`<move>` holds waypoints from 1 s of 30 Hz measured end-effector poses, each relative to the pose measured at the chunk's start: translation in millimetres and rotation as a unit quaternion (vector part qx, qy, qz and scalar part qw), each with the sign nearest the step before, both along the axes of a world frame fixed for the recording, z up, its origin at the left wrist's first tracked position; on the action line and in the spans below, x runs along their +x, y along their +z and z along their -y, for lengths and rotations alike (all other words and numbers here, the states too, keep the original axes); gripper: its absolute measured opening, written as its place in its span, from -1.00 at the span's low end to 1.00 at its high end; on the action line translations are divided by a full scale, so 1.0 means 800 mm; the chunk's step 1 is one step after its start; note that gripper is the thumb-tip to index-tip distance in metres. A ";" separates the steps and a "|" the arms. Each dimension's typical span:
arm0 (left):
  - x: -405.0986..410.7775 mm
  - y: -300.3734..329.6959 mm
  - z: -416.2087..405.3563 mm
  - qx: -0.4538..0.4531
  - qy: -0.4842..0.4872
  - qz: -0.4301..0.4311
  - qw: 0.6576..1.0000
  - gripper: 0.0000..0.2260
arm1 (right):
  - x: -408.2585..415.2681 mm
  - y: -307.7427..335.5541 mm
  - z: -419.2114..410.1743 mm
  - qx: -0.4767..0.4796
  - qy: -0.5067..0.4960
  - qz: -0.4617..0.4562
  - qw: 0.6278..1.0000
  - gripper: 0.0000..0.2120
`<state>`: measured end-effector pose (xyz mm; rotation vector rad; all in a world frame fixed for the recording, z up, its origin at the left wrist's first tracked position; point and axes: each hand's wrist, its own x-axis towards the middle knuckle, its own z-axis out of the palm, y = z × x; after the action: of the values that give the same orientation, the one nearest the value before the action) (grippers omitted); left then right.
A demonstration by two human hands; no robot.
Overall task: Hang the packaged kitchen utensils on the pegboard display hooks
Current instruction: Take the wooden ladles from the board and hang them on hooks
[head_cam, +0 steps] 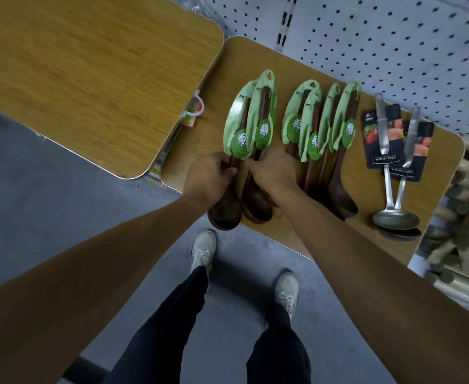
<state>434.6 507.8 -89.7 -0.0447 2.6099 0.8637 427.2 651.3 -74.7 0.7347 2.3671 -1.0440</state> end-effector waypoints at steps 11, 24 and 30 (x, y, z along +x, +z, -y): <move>0.038 0.078 0.052 0.099 0.109 0.000 0.989 -0.83 | 0.052 0.068 0.014 -0.152 -0.025 -0.133 0.979 -0.74; 0.122 0.241 0.023 0.300 0.199 -0.027 0.932 -0.88 | 0.147 0.238 -0.040 -0.306 -0.051 -0.188 0.932 -0.84; 0.169 0.302 -0.023 0.321 0.199 -0.044 0.925 -0.72 | 0.199 0.288 -0.089 -0.303 -0.030 -0.174 0.937 -0.80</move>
<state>569.8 526.5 152.2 -0.3701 2.2919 1.8604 586.4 722.7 156.1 0.4118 2.0914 -1.9376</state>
